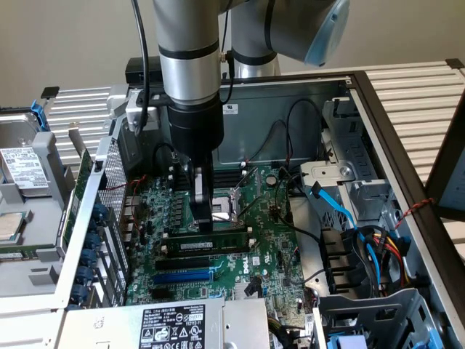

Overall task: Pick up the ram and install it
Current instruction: 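Insert the ram into the slot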

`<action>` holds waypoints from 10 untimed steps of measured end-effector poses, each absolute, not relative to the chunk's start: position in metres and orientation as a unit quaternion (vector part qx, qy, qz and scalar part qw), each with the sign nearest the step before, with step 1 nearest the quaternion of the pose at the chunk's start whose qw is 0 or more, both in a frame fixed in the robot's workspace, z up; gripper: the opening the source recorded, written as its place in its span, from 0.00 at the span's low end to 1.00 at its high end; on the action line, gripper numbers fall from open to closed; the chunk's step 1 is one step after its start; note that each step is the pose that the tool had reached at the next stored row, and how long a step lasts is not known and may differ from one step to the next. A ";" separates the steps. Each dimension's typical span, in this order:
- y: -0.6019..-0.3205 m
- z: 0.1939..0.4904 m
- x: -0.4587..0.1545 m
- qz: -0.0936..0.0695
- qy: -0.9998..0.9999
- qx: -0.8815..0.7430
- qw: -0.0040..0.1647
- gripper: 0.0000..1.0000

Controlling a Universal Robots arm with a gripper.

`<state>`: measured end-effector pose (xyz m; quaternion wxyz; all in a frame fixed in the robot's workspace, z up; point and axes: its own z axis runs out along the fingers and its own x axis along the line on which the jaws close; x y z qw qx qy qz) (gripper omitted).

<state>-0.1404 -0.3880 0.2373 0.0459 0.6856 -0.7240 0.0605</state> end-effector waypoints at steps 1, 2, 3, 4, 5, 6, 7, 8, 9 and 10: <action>-0.388 0.239 -0.140 0.061 -0.724 0.686 0.046 0.20; -0.388 0.240 -0.140 0.061 -0.724 0.686 0.046 0.20; -0.388 0.242 -0.140 0.061 -0.724 0.686 0.046 0.20; -0.388 0.242 -0.140 0.062 -0.724 0.686 0.047 0.20; -0.388 0.242 -0.140 0.062 -0.724 0.686 0.047 0.20; -0.388 0.242 -0.140 0.062 -0.724 0.686 0.047 0.20; -0.388 0.242 -0.140 0.062 -0.724 0.686 0.047 0.20; -0.388 0.242 -0.140 0.062 -0.724 0.686 0.047 0.20; -0.388 0.242 -0.140 0.062 -0.724 0.686 0.047 0.20; -0.388 0.242 -0.140 0.062 -0.724 0.686 0.047 0.20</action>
